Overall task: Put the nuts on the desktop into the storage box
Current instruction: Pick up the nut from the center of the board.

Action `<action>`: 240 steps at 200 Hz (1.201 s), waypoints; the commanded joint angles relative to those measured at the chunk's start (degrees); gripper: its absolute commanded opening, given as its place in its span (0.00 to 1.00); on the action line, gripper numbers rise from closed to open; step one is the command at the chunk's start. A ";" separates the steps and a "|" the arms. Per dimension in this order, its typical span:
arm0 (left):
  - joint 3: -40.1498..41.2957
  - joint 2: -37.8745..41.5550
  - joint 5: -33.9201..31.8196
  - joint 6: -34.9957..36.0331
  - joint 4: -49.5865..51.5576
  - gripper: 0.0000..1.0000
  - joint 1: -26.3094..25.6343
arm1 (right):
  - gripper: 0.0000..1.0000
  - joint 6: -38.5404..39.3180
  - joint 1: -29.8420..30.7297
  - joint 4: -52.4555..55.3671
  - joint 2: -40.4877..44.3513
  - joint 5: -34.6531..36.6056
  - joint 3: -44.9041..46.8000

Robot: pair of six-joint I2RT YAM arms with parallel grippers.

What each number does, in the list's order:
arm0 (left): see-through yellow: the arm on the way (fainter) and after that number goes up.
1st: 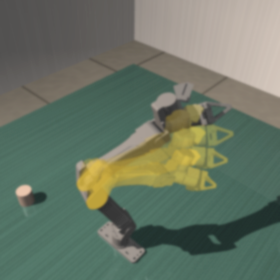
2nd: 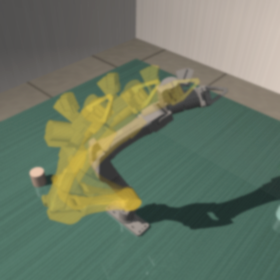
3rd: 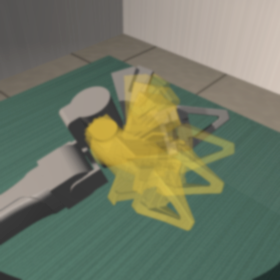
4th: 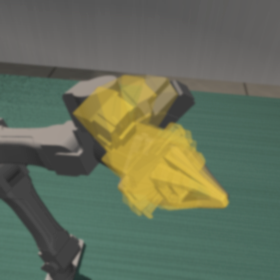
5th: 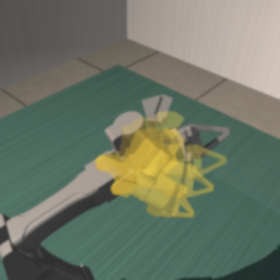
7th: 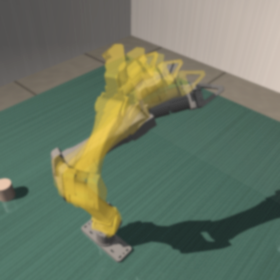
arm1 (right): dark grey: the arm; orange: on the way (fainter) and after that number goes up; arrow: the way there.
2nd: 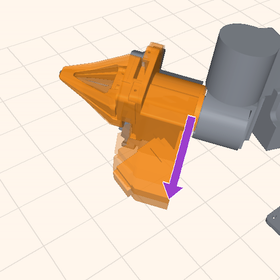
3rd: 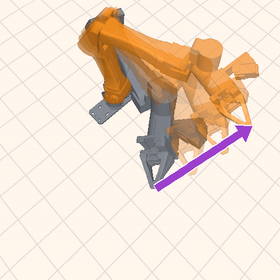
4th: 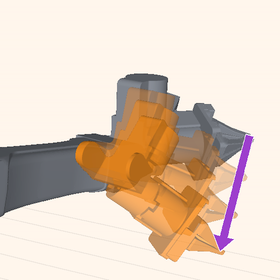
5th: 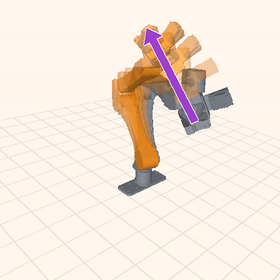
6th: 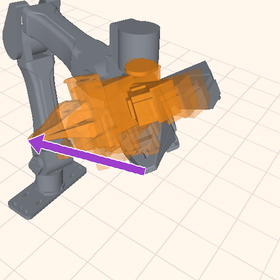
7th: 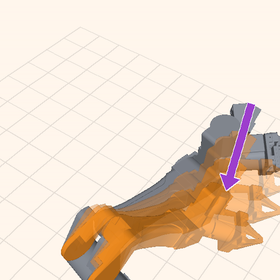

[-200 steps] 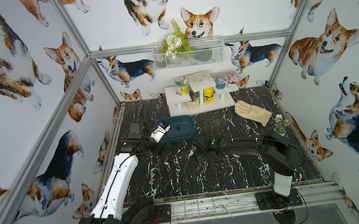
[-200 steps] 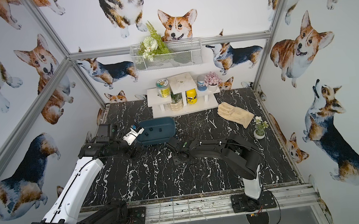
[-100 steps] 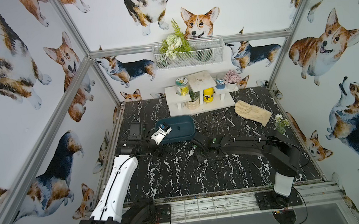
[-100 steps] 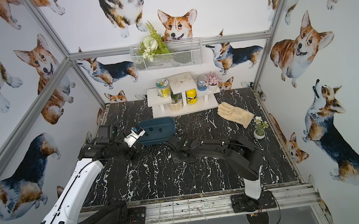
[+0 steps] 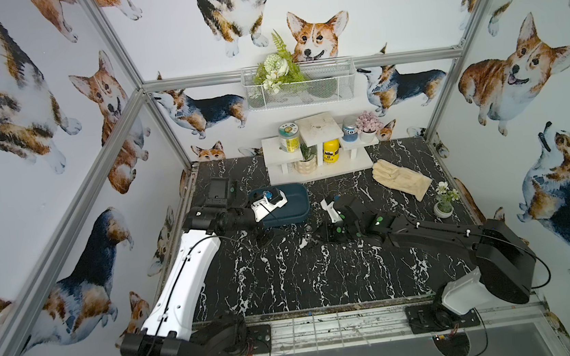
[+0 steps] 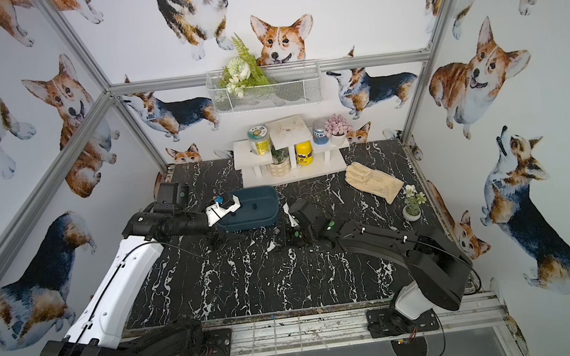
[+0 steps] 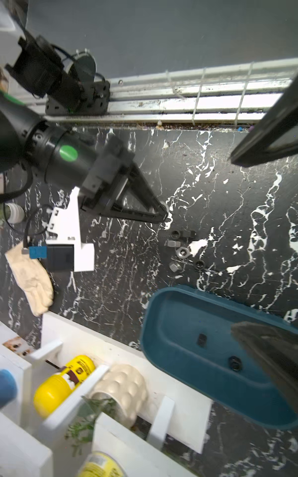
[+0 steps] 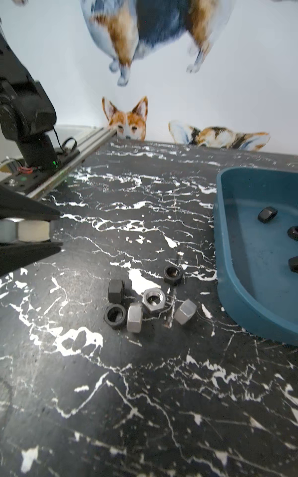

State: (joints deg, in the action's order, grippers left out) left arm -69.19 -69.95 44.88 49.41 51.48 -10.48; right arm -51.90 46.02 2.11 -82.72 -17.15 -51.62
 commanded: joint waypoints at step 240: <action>0.85 -8.32 -10.01 -0.93 -10.03 0.53 -20.45 | 0.14 -10.16 -0.32 -23.27 7.22 -9.59 9.50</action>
State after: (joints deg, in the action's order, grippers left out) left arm -67.75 -78.48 34.26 49.71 43.55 -31.07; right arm -62.43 45.65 -22.00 -75.53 -26.76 -42.30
